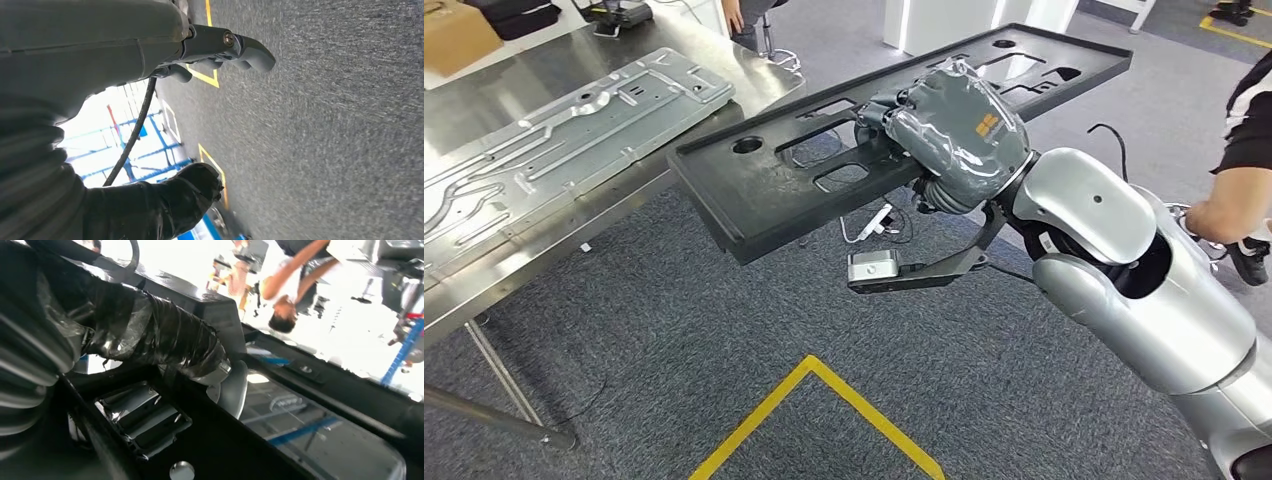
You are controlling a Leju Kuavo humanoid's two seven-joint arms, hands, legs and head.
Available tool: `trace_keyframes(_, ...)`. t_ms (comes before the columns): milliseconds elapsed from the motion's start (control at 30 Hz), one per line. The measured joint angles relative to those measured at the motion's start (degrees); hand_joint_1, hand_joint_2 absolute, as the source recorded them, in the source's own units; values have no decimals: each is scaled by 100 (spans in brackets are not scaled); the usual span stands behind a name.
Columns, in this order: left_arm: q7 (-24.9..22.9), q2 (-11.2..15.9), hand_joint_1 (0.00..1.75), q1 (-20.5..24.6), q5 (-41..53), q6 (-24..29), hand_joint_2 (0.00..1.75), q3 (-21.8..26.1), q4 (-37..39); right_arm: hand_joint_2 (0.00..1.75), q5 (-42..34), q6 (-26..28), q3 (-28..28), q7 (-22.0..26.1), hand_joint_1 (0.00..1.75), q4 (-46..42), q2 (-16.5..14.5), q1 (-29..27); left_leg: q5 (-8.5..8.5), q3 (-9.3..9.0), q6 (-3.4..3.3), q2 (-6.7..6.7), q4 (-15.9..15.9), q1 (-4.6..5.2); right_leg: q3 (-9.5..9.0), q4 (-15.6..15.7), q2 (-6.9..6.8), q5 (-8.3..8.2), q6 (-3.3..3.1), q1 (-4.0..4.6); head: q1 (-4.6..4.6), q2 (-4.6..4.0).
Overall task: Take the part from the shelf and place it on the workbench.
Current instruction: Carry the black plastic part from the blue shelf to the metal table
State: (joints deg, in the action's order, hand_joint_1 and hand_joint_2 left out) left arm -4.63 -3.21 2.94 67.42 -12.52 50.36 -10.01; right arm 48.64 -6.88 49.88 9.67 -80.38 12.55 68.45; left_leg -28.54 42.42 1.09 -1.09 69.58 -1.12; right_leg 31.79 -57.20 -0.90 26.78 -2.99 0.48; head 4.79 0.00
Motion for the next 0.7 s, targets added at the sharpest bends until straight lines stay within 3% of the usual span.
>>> trace_keyframes(33, 0, 4, 0, 3, 0, 0, 175, 0, 0, 175, 1, -1, 10, 0, 175, 8, -4, 1, -102, 184, 19, 35, 326, -6, -15, -1, -67, 27, 1, 7, -1, 0)
trace_keyframes(67, 0, 5, 0, -2, -1, 0, 175, 0, 0, 175, 1, -1, 20, 0, 175, 15, -8, -4, -97, 281, 34, 49, 471, -9, -36, -3, -125, 61, 7, 11, -1, 0)
trace_keyframes(100, 0, 9, 0, -12, -1, 2, 175, 0, 0, 175, 1, -1, 31, 0, 175, 22, -11, -8, 18, 261, 44, 68, 395, -11, -70, -5, -186, 99, 20, 12, -1, 0)
trace_keyframes(133, 0, 15, 0, -25, -1, 4, 175, 0, 0, 175, 1, 0, 38, 0, 175, 27, -12, -10, 213, 125, 48, 104, 114, -14, -118, -9, -245, 143, 37, 11, 0, 0)
trace_keyframes(200, 0, 30, 0, -45, -2, 11, 175, 0, 0, 175, 1, 0, 43, 0, 175, 39, -13, -7, 542, -279, 27, 301, -660, 10, -216, -23, -352, 251, 91, 30, -1, -1)
trace_keyframes(267, 0, 39, 0, -53, -3, 13, 175, 0, 0, 175, -1, 2, 45, 1, 175, 53, -13, 0, 574, -488, -64, 425, -1035, 51, -285, -30, -438, 337, 155, 67, -4, -1)
trace_keyframes(333, 1, 49, 0, -55, -4, 13, 175, 0, -1, 175, -8, 3, 51, 2, 175, 60, -21, 9, 494, -535, -174, 329, -1060, 59, -327, -94, -488, 356, 212, 70, -4, 0)
trace_keyframes(367, 2, 57, 0, -60, -6, 13, 175, 0, -1, 175, -10, 4, 54, 1, 175, 61, -26, 11, 460, -578, -215, 269, -1076, 52, -294, -211, -450, 338, 240, 53, -9, -1)
trace_keyframes(400, 3, 66, 0, -62, -7, 12, 175, 0, -2, 175, -13, 5, 55, 1, 175, 62, -28, 18, 423, -638, -253, 215, -1086, 47, -194, -414, -350, 314, 265, 23, -14, 0)
trace_keyframes(467, 5, 79, 0, -64, -7, 9, 175, 1, -4, 175, -15, 7, 59, 1, 175, 68, -26, 28, 335, -777, -313, 114, -1106, 42, 256, -1083, -93, 365, 311, -34, -29, -1)
trace_keyframes(533, 6, 84, 0, -60, -8, 6, 175, 1, -4, 175, -16, 5, 70, 2, 175, 80, -24, 26, 226, -916, -338, -13, -1107, 42, 818, -1710, 25, 640, 344, -65, -37, -1)
trace_keyframes(600, 7, 87, 0, -63, -8, 4, 175, 1, -3, 175, -16, 4, 80, 2, 175, 93, -24, 19, 94, -1087, -335, -166, -1107, 43, 1154, -1790, 43, 839, 348, -72, -43, -1)
trace_keyframes(633, 7, 89, 0, -69, -8, 4, 175, 2, -4, 175, -16, 4, 80, 2, 175, 97, -24, 18, 19, -1191, -325, -241, -1108, 42, 1193, -1580, 63, 753, 335, -70, -45, -2)
trace_keyframes(667, 7, 89, 0, -77, -8, 4, 175, 2, -3, 175, -16, 4, 80, 2, 175, 100, -24, 19, -60, -1297, -313, -310, -1110, 42, 1182, -1271, 106, 530, 313, -65, -45, -1)
trace_keyframes(700, 7, 84, 0, -87, -9, 4, 175, 2, -2, 175, -16, 4, 81, 2, 175, 106, -19, 20, -139, -1396, -298, -374, -1112, 40, 1143, -868, 204, 99, 283, -57, -51, -1)
